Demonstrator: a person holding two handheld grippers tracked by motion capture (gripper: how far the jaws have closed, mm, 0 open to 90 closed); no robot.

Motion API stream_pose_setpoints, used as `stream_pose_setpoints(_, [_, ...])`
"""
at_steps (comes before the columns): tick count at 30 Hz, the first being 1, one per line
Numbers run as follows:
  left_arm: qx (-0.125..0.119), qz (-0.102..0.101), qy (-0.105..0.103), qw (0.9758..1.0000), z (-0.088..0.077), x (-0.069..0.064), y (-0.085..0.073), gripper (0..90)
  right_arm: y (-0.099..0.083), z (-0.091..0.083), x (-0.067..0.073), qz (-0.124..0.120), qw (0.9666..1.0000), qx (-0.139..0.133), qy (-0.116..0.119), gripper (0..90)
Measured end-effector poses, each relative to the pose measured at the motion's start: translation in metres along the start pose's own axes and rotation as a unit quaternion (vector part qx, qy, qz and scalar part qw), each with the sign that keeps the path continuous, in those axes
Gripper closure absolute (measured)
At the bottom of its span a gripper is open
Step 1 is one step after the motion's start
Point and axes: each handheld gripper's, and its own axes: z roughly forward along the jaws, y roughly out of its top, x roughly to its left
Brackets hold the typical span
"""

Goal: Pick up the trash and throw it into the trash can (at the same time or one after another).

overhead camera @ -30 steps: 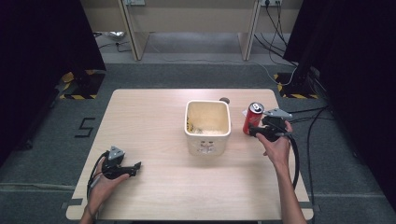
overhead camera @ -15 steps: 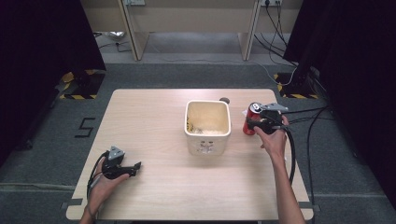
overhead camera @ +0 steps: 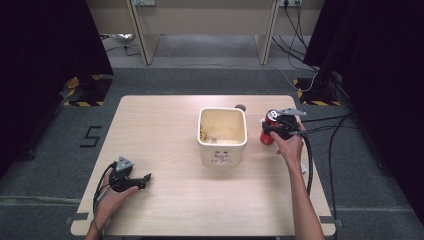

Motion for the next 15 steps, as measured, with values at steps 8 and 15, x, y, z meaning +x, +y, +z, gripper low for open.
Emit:
stream_pose_setpoints(8, [0.0,0.0,0.0,1.0,0.0,0.0,0.0,14.8,-0.001,0.0,0.001,-0.012,0.9999,-0.006,0.005,33.6])
stream_pose_setpoints(15, [0.0,0.0,0.0,1.0,0.0,0.0,0.0,14.8,0.004,-0.013,0.004,-0.02,0.9996,-0.017,0.01,33.7])
